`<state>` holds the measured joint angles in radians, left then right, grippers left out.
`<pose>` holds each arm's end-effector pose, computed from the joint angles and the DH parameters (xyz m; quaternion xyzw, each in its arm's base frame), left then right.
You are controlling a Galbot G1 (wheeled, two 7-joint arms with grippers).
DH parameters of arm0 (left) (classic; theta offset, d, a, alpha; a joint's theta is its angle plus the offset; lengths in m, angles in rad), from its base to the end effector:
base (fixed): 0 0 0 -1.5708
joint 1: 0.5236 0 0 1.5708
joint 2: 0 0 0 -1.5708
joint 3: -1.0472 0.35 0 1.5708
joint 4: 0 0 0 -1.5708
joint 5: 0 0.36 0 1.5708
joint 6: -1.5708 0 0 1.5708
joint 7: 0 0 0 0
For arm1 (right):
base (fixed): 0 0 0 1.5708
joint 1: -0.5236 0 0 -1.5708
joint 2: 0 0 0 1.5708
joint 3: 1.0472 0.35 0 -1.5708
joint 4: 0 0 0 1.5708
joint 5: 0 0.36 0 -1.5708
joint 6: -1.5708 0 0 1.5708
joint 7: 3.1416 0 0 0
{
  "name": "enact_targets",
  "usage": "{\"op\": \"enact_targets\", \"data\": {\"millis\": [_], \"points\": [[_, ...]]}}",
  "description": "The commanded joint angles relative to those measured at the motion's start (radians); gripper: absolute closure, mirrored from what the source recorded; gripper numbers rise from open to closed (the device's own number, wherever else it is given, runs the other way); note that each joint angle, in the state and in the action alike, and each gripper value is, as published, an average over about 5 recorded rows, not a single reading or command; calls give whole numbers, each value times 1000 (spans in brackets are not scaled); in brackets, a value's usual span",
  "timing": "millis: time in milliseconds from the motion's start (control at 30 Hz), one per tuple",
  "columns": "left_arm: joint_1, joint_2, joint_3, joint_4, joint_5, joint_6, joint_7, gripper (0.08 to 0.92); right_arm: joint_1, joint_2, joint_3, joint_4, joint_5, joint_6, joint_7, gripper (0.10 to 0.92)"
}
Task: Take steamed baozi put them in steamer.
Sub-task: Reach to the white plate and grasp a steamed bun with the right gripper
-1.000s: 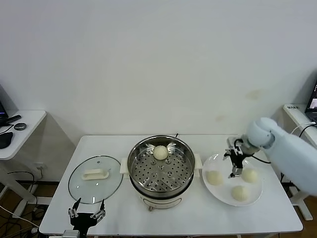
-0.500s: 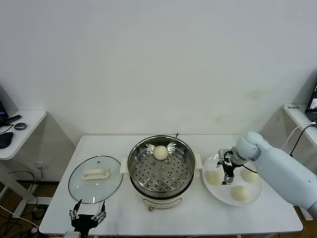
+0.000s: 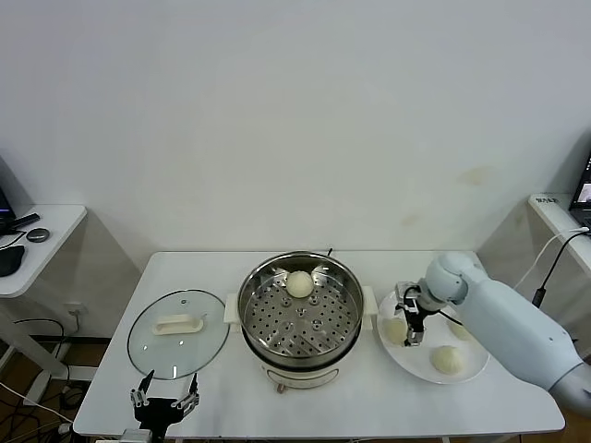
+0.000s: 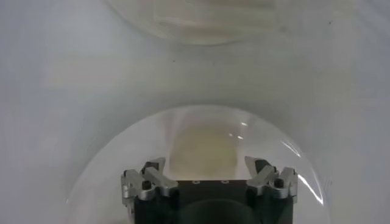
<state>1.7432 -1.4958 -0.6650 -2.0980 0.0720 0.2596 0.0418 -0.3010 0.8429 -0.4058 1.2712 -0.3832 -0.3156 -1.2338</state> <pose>0.1305 0.0564 -0.3242 0.0266 -0.9720 -0.0972 0.2122 0.5068 -0.0978 -0.2450 0.5051 -0.5533 0.5100 0.4227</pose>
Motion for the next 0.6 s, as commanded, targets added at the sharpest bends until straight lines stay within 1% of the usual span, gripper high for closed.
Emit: {"op": "enact_targets", "data": {"millis": [33, 367, 467, 600], "points": [[-2, 0, 0, 3, 0, 1, 1, 177, -4, 28, 3, -33, -20, 3, 10, 203], [-13, -2, 1, 13, 0, 2, 2, 177, 2, 20, 1, -29, -17, -3, -22, 204], [-16, -2, 3, 15, 0, 2, 1, 177, 1, 16, 5, -27, -13, -6, -20, 249], [-19, -3, 8, 16, 2, 2, 1, 177, 3, -3, 10, -10, -2, -10, -24, 354]]}}
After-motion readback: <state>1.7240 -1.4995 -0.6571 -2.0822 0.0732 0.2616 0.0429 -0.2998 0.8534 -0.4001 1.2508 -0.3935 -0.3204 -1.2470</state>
